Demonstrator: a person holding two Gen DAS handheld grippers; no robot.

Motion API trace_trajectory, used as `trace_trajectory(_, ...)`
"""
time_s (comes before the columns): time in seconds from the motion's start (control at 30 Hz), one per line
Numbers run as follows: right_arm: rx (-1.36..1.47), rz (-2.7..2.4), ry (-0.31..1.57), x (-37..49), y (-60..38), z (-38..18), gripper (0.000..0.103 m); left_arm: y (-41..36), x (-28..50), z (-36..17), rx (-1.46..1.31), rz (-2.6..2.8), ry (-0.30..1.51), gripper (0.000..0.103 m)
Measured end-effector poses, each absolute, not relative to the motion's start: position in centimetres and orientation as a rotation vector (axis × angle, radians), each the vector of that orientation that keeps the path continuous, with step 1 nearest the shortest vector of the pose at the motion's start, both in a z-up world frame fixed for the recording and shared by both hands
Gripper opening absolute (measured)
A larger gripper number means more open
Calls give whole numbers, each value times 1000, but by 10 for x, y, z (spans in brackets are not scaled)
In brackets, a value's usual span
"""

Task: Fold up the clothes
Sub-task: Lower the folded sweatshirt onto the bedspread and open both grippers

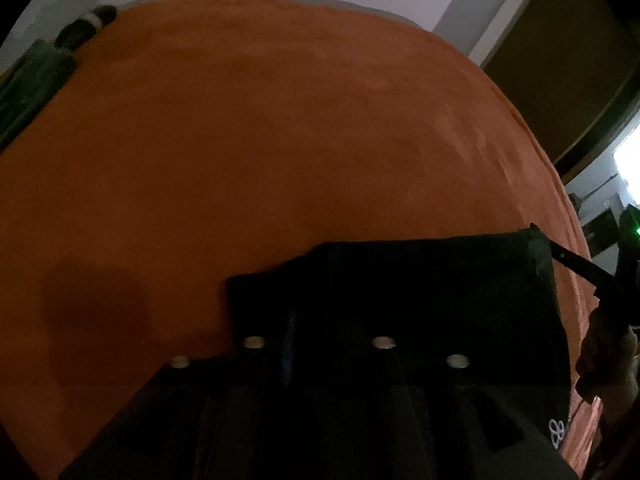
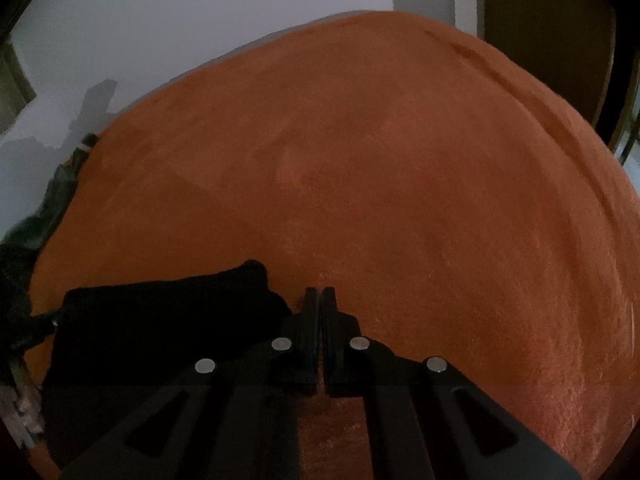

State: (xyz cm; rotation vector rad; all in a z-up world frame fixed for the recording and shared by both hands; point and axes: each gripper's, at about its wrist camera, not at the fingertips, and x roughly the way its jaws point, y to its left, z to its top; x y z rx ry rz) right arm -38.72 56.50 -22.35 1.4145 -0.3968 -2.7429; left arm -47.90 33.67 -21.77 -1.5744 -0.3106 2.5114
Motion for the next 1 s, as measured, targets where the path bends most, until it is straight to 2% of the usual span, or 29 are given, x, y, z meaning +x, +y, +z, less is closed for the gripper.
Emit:
trace_trajectory(0.03, 1400, -2746, -404, -381, 566, -218, 1, 332, -479, -213, -1580, 2530, -337, 47)
trace_trajectory(0.1, 1372, -2753, -419, -370, 569, -207, 1, 319, -465, -200, -1556, 2583, -377, 53)
trace_trajectory(0.33, 1294, -2759, -366, -273, 549, -180, 1, 334, -382, -187, -1496, 2620, -292, 56)
trace_trajectory(0.5, 1317, -2739, -108, -216, 513, -193, 1, 371, -312, -198, -1569, 2485, -237, 56)
trace_trajectory(0.6, 1328, -2718, 56, -185, 492, -202, 2, 367, -283, -209, -1617, 2497, -187, 56)
trace_trajectory(0.67, 1333, -2699, 165, -164, 477, -208, 16, 356, -273, -212, -1644, 2499, -204, 56)
trace_trajectory(0.7, 1335, -2689, 219, -153, 470, -211, 29, 340, -268, -207, -1645, 2501, -257, 56)
trace_trajectory(0.73, 1328, -2692, 265, -146, 466, -213, 52, 326, -265, -203, -1645, 2498, -313, 56)
trace_trajectory(0.8, 1295, -2727, 340, -137, 466, -213, 66, 311, -267, -201, -1645, 2458, -446, 56)
trace_trajectory(0.87, 1290, -2741, 360, -132, 467, -215, 66, 301, -270, -203, -1646, 2411, -549, 56)
trace_trajectory(0.97, 1333, -2760, 357, -135, 470, -224, 66, 304, -275, -211, -1662, 2332, -594, 56)
trace_trajectory(1.0, 1344, -2766, 346, -137, 472, -226, 66, 308, -278, -218, -1675, 2278, -598, 51)
